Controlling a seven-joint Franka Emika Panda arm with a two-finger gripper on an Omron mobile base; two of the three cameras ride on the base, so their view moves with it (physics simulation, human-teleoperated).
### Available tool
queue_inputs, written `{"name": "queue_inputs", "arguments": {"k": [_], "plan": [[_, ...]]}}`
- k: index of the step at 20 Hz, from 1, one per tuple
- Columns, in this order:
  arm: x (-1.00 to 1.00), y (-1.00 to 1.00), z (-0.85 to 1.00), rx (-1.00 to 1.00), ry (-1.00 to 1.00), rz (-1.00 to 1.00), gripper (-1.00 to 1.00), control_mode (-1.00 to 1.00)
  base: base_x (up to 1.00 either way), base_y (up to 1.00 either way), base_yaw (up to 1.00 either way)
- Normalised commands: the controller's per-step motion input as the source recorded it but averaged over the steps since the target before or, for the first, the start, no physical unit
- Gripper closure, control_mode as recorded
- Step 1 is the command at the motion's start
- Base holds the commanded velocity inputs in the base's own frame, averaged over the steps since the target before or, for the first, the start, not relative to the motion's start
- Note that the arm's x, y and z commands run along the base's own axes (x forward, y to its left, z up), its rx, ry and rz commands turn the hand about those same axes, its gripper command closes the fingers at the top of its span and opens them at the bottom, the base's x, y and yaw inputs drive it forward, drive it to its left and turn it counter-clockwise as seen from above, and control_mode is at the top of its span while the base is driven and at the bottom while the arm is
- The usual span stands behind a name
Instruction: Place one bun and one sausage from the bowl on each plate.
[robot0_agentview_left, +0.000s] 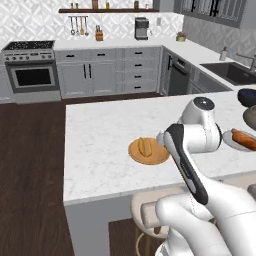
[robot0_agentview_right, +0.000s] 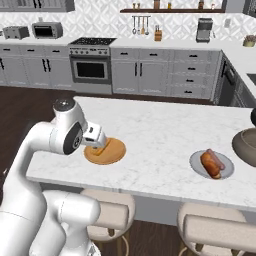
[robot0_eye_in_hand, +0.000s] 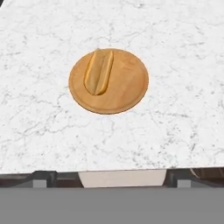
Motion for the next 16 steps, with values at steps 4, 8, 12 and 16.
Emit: {"name": "queue_inputs", "arguments": {"k": [4, 8, 12, 16], "plan": [[0.0, 0.0, 0.0, 0.0, 0.0, 0.0, -1.0, 1.0, -0.27, -0.91, 0.0], [0.0, 0.0, 0.0, 0.0, 0.0, 0.0, -1.0, 1.0, -0.41, -1.0, 0.0], [0.0, 0.0, 0.0, 0.0, 0.0, 0.0, -1.0, 1.0, -0.08, -1.0, 0.0], [0.0, 0.0, 0.0, 0.0, 0.0, 0.0, -1.0, 1.0, -0.03, -1.0, 0.0]]}}
